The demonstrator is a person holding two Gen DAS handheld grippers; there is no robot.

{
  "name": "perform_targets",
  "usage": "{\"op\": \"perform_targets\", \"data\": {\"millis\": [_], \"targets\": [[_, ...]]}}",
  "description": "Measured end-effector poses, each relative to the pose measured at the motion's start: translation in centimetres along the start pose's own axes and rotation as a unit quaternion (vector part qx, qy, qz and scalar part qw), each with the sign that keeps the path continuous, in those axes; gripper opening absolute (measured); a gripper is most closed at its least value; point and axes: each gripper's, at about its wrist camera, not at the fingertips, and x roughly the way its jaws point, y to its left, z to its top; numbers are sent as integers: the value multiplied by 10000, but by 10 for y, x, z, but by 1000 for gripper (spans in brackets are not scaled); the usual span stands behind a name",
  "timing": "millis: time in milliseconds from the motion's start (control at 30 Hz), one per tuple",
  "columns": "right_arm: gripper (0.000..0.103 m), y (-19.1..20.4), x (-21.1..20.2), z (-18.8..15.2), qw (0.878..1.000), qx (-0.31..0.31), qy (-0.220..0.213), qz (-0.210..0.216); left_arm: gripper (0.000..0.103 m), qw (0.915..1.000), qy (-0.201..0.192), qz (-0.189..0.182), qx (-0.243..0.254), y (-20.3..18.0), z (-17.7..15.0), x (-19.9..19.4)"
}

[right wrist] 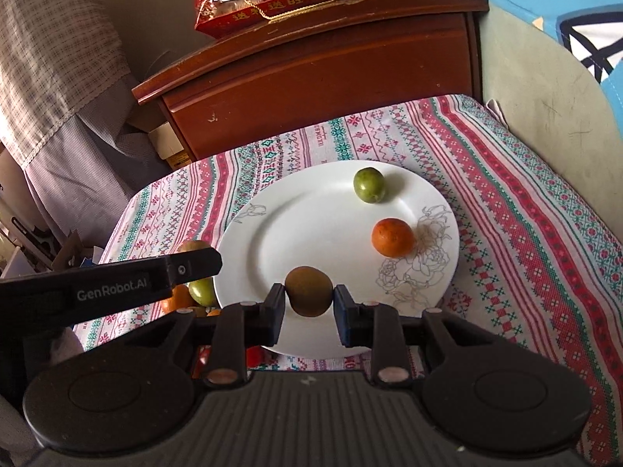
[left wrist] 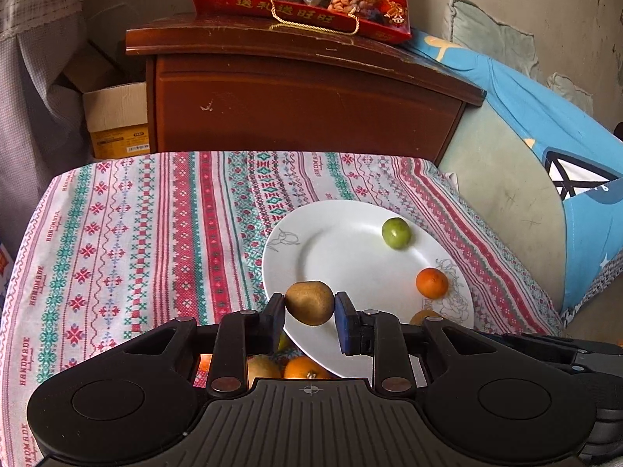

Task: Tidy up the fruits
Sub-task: 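Lower the kiwi onto the plate with the left tool while the right tool releases its kiwi, then move the left tool to a tangerine while the right tool approaches a red cherry tomato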

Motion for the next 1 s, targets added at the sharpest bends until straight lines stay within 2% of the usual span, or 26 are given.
{"op": "perform_targets", "data": {"millis": [267,500,667,1000], "targets": [[30,-4,13,2,9999,96,46,-61,27,9999,98,39,116,-10,2,18],[34,-12,10,4,9996,252,63,-99,30,10000,31,62,65,-11,9,14],[34,-10,7,1,9997,213,96,25,33,9996,-15,-89,-256,-2,13,5],[35,1,-3,-6,9994,76,21,340,33,9960,-260,124,-850,24,11,-28]]}}
